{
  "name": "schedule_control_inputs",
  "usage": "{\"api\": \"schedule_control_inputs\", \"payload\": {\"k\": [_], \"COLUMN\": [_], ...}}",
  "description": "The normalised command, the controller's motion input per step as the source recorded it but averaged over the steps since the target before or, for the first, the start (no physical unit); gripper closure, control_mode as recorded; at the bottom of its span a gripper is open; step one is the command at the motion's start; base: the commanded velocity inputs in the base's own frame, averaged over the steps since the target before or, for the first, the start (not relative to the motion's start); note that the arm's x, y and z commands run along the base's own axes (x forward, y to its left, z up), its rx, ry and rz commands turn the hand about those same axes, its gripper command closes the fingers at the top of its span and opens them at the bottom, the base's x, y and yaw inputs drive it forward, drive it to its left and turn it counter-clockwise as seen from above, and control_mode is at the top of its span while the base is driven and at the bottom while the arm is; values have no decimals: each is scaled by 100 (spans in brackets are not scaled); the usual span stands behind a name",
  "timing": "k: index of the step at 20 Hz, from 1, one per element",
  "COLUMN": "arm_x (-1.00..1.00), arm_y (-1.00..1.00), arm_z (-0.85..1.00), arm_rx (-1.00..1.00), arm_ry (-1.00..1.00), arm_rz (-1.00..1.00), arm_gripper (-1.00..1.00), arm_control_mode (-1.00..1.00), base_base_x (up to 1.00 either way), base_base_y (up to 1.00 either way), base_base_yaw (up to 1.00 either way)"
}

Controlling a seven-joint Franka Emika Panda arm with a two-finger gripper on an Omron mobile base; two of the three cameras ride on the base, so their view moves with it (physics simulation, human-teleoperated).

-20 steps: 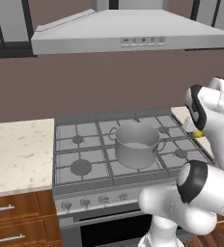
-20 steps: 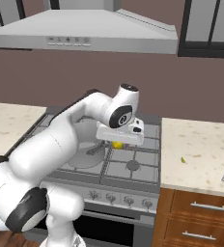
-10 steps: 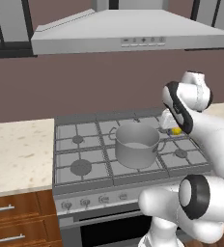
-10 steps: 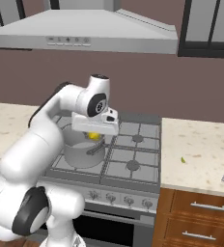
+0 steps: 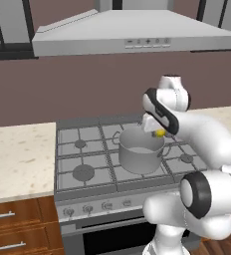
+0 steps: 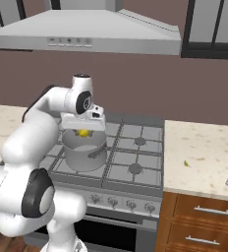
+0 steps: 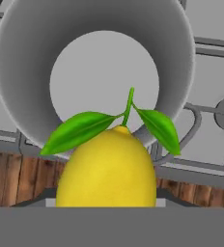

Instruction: Put the lemon and lemon wedge in the pot. Retrieve the spatula and lightly stir the vegetables in the pot.

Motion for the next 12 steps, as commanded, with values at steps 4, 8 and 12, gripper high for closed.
{"api": "schedule_control_inputs", "payload": {"k": [4,8,12], "arm_x": [53,53,41], "arm_y": [39,22,6], "arm_z": [-37,-39,-33], "arm_rx": [-8,-9,0], "arm_ry": [0,0,0], "arm_rz": [0,0,0], "arm_gripper": [100,100,100], "arm_control_mode": [-100,-100,-100], "base_base_x": [0,0,0], "base_base_y": [0,0,0], "base_base_yaw": [0,0,0]}}
